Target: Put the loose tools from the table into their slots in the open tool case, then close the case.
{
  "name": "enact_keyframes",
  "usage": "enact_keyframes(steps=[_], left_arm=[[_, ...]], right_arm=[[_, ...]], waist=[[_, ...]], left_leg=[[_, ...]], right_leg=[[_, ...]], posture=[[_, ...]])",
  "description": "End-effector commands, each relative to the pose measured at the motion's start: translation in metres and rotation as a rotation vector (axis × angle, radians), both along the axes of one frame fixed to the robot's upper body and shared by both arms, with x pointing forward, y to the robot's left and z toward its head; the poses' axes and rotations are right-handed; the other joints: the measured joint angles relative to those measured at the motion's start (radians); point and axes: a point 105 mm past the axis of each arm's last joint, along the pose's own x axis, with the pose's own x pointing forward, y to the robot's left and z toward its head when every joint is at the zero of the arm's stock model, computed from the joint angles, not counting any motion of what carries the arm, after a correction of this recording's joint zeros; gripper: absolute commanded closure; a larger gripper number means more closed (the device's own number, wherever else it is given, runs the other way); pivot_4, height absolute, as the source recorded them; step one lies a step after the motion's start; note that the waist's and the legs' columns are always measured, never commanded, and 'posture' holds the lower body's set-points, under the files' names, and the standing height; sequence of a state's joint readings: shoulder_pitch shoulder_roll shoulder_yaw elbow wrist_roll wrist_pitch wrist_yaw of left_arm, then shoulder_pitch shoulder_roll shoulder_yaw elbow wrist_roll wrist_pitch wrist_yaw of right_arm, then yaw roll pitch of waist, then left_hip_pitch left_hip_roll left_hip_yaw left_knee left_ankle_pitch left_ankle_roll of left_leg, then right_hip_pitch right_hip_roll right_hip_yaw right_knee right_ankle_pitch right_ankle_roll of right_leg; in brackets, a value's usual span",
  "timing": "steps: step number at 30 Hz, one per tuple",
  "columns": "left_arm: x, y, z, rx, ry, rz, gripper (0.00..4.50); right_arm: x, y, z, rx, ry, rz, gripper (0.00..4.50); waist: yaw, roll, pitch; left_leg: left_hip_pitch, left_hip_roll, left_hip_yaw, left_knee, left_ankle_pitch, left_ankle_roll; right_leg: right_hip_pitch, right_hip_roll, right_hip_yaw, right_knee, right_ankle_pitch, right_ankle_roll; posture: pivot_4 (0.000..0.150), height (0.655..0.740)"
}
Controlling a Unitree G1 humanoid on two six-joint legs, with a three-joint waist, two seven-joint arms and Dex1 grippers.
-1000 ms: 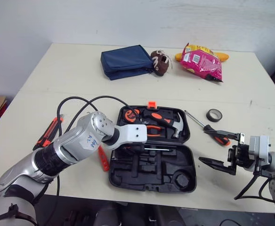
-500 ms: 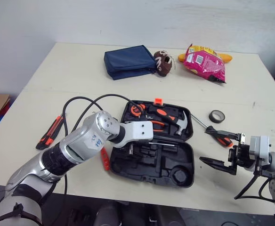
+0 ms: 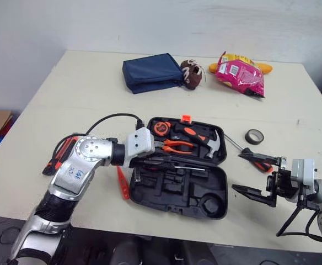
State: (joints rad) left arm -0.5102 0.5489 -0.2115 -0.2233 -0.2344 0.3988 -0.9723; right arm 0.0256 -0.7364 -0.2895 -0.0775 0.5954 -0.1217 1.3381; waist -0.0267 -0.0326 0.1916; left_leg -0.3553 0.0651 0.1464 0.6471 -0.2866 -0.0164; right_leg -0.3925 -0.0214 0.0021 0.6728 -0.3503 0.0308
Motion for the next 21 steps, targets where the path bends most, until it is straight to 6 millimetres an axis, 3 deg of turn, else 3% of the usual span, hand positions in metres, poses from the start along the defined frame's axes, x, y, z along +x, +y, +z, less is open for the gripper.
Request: enact_keyframes(steps=[1, 13, 21], left_arm=[[0.008, -0.002, -0.014, -0.003, -0.054, 0.003, 4.44], [0.011, -0.028, -0.042, 0.068, -0.04, -0.041, 4.44], [0.014, -0.025, -0.064, 0.169, 0.081, 0.004, 4.44]], right_arm=[[-0.001, 0.0, 0.011, 0.002, -0.044, -0.009, 0.0], [-0.003, 0.01, 0.019, 0.002, -0.049, -0.024, 0.0], [-0.001, 0.01, 0.019, 0.004, -0.041, -0.044, 0.0]], waist=[[0.0, 0.0, 0.0], [-0.001, 0.0, 0.0], [-0.001, 0.0, 0.0]], left_leg=[[0.0, 0.0, 0.0, 0.0, 0.0, 0.0], [-0.001, 0.0, 0.001, 0.0, -0.001, 0.0], [0.0, 0.0, 0.001, 0.0, -0.001, 0.0]], right_leg=[[0.0, 0.0, 0.0, 0.0, 0.0, 0.0], [0.0, 0.0, 0.0, -0.001, 0.001, 0.001], [0.0, 0.0, 0.0, -0.001, 0.001, 0.002]], posture=[[0.15, 0.74], [0.15, 0.74], [0.15, 0.74]])
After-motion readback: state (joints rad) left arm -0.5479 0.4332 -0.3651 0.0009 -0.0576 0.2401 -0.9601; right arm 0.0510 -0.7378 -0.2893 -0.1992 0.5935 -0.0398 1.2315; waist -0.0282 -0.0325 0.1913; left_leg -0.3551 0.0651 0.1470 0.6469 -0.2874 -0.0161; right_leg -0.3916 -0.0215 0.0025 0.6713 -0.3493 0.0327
